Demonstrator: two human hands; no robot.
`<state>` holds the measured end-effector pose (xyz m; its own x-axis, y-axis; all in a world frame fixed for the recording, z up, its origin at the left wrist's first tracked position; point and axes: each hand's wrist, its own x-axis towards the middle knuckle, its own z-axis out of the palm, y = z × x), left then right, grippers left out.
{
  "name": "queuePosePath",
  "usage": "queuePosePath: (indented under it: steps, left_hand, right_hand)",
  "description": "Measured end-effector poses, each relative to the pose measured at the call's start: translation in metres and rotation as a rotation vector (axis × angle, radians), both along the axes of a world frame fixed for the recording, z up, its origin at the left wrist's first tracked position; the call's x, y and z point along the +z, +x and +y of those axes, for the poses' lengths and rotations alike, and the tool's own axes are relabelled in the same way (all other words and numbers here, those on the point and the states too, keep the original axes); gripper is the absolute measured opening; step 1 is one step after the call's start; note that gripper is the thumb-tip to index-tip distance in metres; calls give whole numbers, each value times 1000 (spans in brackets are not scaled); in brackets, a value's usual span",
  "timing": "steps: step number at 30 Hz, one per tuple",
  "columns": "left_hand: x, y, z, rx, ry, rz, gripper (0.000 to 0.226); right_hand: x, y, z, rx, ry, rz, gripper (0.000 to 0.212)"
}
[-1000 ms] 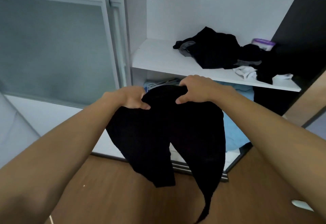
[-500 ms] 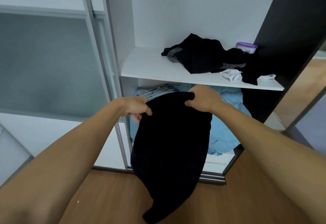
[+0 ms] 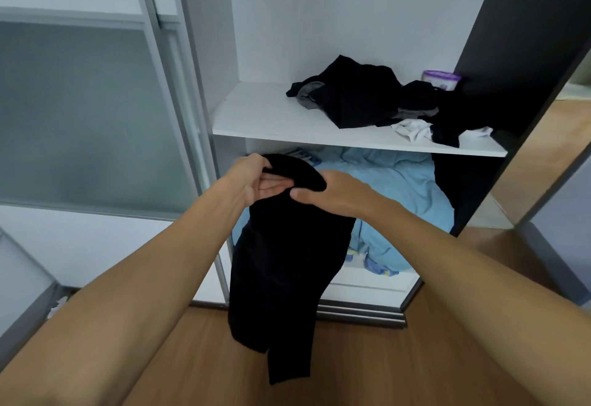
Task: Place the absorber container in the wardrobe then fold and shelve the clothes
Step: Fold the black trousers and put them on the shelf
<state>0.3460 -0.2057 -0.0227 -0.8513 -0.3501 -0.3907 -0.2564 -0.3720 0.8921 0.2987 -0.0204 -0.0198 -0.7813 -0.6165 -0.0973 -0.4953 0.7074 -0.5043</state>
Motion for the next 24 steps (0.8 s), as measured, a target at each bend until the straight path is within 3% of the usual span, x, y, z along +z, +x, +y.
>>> queuePosePath:
  steps: [2,6,13,18,24]
  left_hand:
    - [5,2,3,-4,22,16,26]
    - [16,6,7,14,40,39,26]
    - [27,13,-14,154,131,106,31]
    - [28,12,-10,203,171,172,27]
    - [28,8,-3,115,18,203,26]
  right_hand:
    - [-3,4,-2,14,107,49,84]
    - [-1,1,-6,3,118,45,67]
    - [-9,-4,30,-30,-364,-359,38]
    - [-46,10,23,-240,-1020,-571,32]
    - [-44,23,2,-250,-890,-367,32]
